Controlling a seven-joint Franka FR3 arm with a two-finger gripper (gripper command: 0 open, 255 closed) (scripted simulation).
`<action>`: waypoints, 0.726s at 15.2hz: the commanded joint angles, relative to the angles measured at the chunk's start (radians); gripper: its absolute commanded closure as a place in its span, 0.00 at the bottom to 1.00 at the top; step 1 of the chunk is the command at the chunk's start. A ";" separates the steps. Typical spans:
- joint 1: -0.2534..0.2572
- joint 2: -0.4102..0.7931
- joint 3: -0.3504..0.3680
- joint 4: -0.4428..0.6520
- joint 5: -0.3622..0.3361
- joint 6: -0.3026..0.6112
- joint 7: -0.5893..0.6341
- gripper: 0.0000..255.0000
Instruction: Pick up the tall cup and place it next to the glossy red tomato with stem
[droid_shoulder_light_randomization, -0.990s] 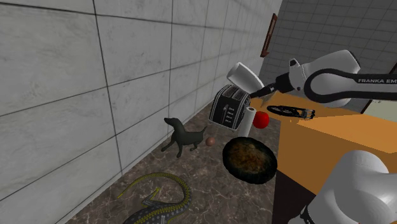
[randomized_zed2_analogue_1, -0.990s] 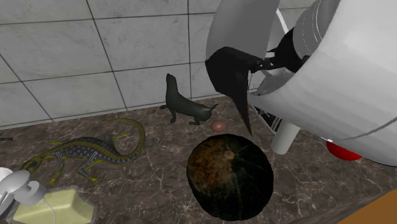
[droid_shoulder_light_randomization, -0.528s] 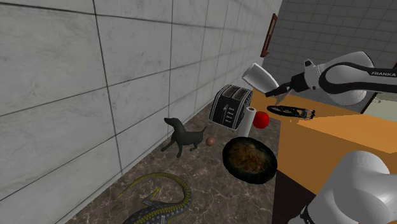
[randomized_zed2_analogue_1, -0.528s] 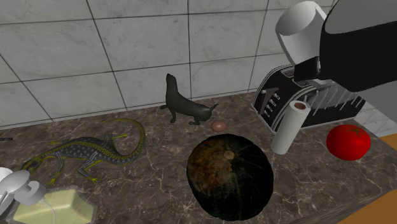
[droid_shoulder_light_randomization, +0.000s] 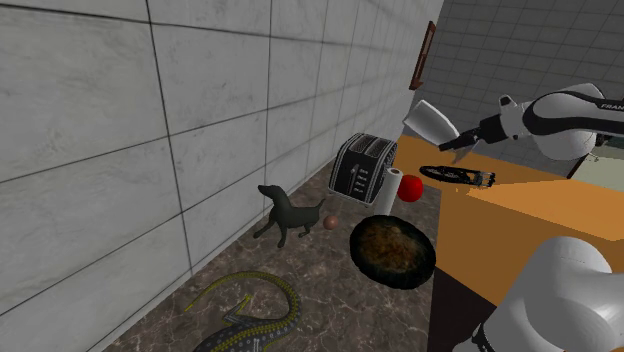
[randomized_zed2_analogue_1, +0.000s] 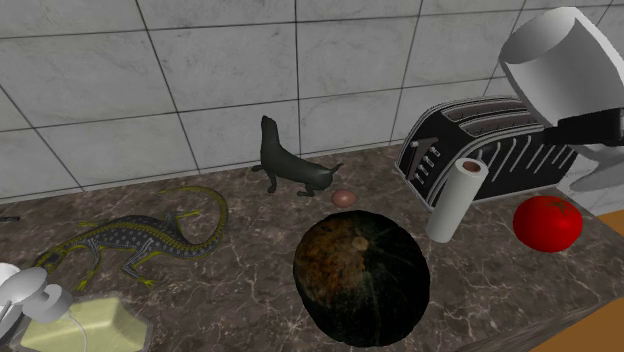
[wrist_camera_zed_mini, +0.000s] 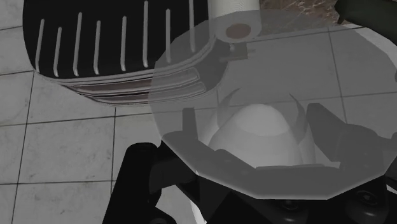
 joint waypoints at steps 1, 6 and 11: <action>0.008 0.007 -0.030 -0.005 -0.004 0.016 -0.022 1.00; 0.015 0.016 -0.077 -0.051 -0.014 0.074 -0.054 1.00; 0.029 0.029 -0.130 -0.092 -0.022 0.135 -0.089 1.00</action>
